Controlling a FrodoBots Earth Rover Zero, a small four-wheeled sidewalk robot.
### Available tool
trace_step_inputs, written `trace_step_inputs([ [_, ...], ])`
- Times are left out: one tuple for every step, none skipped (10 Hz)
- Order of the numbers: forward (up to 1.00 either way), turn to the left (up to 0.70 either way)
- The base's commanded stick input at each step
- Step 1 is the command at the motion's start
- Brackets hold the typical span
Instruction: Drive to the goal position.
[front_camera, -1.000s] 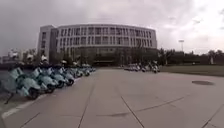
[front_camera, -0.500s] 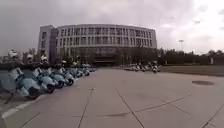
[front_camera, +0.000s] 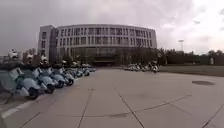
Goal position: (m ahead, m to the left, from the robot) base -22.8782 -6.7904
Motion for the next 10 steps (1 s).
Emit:
trace_step_inputs([
  [0.05,0.0],
  [0.05,0.0],
  [0.05,-0.01],
  [0.05,-0.01],
  [0.05,0.0],
  [0.05,-0.01],
  [0.05,-0.01],
  [0.05,0.0],
  [0.05,0.0],
  [0.05,0.0],
])
